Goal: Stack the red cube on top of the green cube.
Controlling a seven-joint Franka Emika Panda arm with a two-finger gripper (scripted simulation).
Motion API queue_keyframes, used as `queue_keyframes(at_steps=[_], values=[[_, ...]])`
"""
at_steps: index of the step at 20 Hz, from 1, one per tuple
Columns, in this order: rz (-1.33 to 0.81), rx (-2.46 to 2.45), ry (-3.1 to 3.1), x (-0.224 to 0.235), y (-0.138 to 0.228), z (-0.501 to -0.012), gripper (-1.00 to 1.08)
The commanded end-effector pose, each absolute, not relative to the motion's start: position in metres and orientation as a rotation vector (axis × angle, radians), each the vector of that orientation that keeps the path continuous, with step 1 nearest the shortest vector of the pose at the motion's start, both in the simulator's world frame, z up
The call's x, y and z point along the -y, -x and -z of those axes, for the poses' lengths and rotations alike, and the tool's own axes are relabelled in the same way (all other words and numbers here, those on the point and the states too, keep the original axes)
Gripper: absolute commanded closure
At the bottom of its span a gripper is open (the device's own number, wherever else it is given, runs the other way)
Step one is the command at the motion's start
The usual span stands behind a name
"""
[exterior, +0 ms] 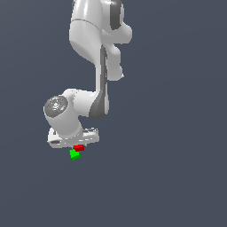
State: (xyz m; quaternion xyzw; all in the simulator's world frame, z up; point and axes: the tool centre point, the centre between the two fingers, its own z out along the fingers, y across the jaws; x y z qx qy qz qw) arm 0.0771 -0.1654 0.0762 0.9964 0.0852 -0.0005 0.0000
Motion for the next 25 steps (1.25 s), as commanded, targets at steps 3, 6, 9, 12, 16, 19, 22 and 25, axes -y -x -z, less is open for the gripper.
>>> queue_keyframes(at_steps=[3,6,9,12,16,19,22,25], values=[[0.0,-0.269,-3.13,0.181,-0.089,-0.069,1.08],[0.0,-0.269,-3.13,0.187,-0.093,-0.065,1.08],[0.0,-0.269,-3.13,0.191,-0.097,-0.063,1.08],[0.0,-0.269,-3.13,0.194,-0.099,-0.062,1.08],[0.0,-0.269,-3.13,0.194,-0.099,-0.062,-0.92],[0.0,-0.269,-3.13,0.194,-0.099,-0.062,-0.92],[0.0,-0.269,-3.13,0.194,-0.099,-0.062,-0.92],[0.0,-0.269,-3.13,0.194,-0.099,-0.062,-0.92]])
